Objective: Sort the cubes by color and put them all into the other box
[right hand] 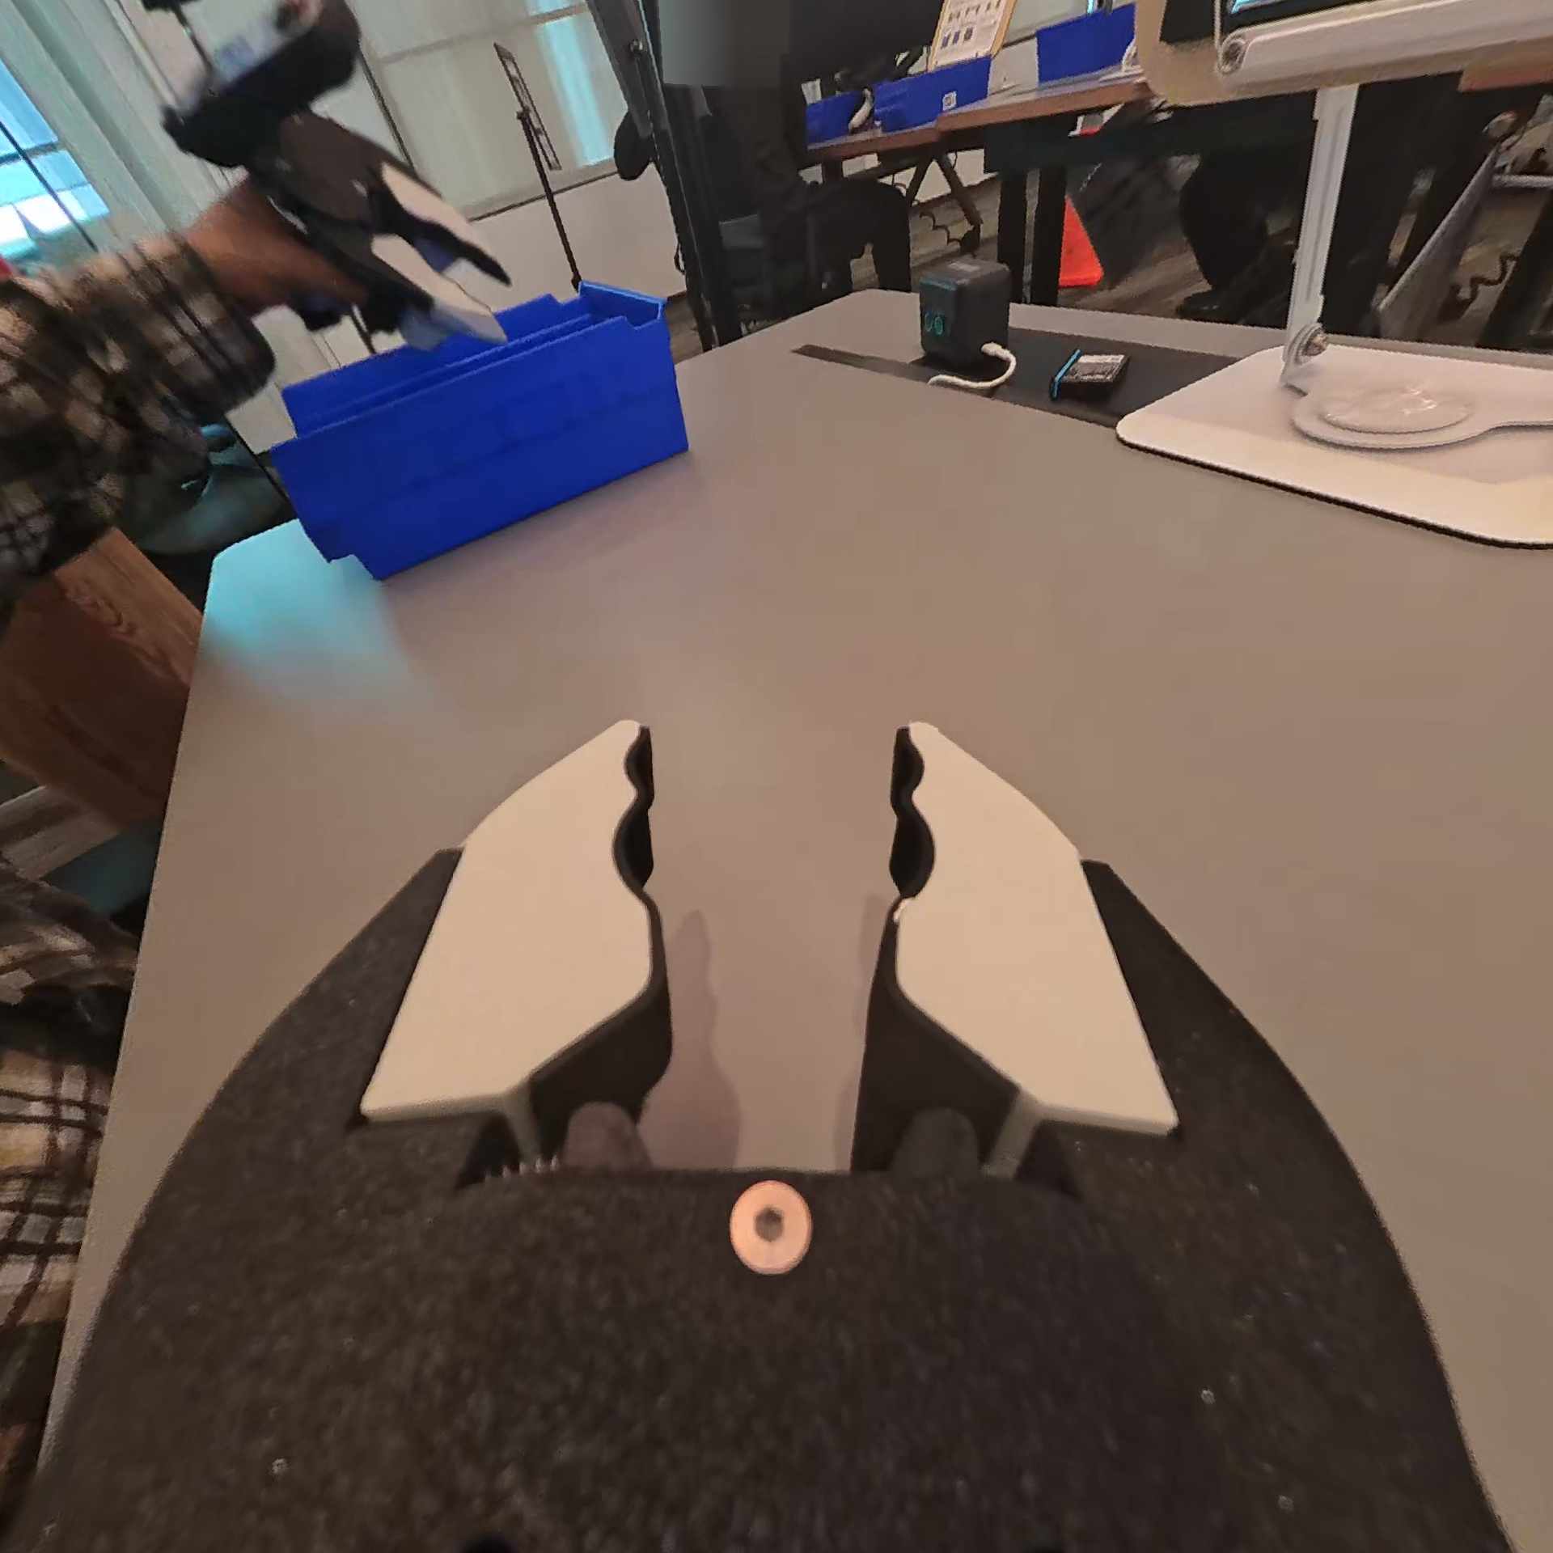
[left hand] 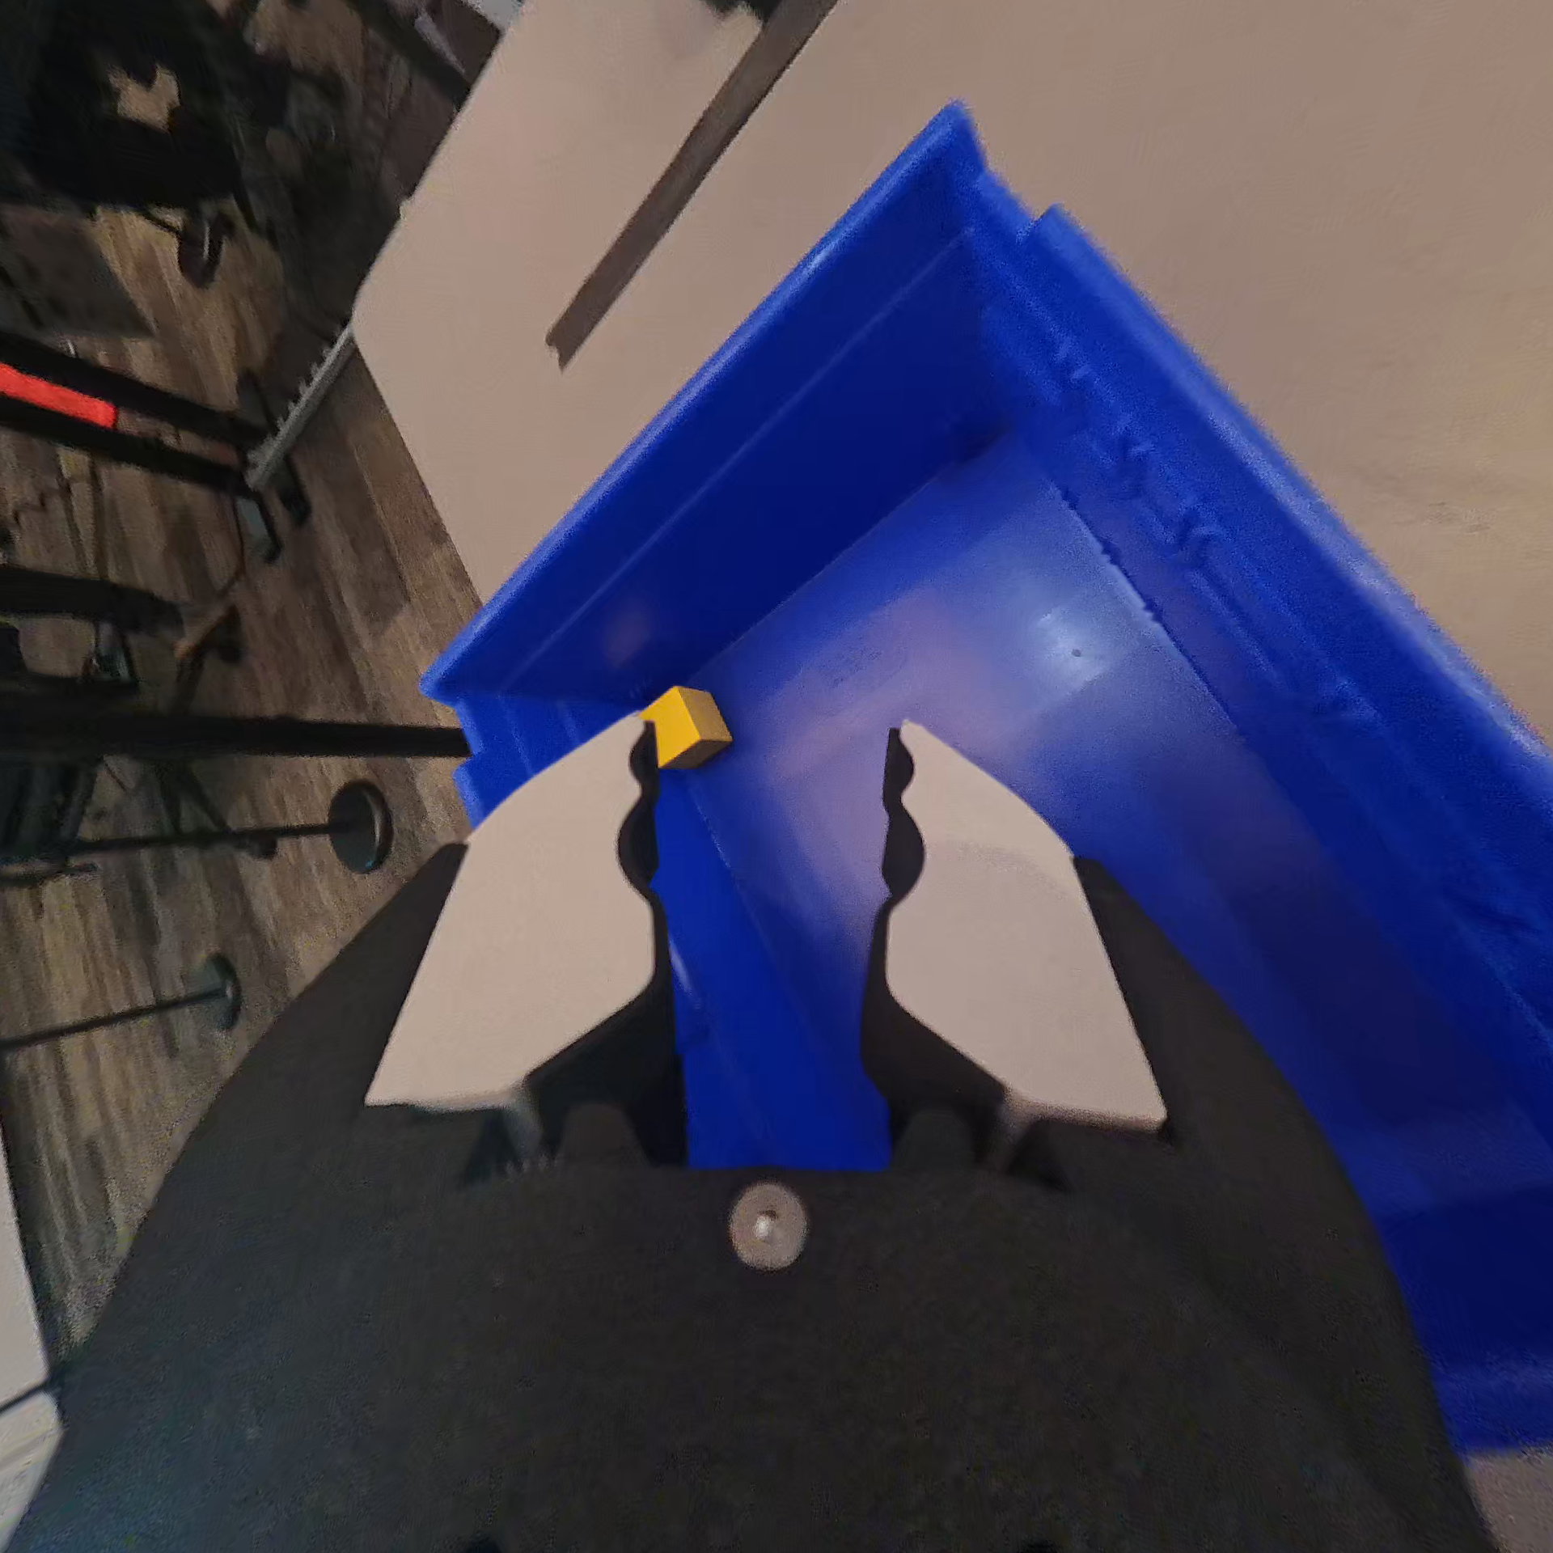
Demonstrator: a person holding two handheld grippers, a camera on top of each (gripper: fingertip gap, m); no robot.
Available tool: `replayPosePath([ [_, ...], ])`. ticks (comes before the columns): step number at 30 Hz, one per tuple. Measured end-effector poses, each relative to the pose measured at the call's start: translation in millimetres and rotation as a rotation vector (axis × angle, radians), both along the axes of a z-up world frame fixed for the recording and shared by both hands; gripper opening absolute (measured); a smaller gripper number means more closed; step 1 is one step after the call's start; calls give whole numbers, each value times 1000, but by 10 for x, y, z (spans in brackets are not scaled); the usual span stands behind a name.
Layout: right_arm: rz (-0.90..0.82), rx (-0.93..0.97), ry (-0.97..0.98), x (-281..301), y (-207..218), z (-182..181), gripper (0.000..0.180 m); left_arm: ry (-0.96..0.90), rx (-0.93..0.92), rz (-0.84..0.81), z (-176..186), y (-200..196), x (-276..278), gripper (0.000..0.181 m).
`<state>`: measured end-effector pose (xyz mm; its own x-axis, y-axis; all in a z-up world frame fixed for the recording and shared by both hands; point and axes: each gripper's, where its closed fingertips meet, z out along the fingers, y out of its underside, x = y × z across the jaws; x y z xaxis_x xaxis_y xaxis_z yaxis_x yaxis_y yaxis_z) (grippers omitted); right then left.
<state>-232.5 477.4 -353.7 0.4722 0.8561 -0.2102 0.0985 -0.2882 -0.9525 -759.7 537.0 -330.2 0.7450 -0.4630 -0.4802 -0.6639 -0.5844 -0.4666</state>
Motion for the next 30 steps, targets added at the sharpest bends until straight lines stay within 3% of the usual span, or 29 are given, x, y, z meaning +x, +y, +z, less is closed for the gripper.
replayPosePath([
  [6,-18,-8,10,-44,46,-4,54,15,-69,131,-532,216,-300,49],
  [18,-9,-30,25,-106,38,78,55,-72,-200,358,-906,479,-605,40],
  [21,4,-38,47,-128,26,132,55,-132,-205,354,-921,488,-550,37],
  [25,22,-30,74,-169,7,237,55,-333,-247,219,-836,349,-160,30],
  [30,39,-10,98,-243,3,332,55,-467,-126,330,-602,314,-207,39],
])
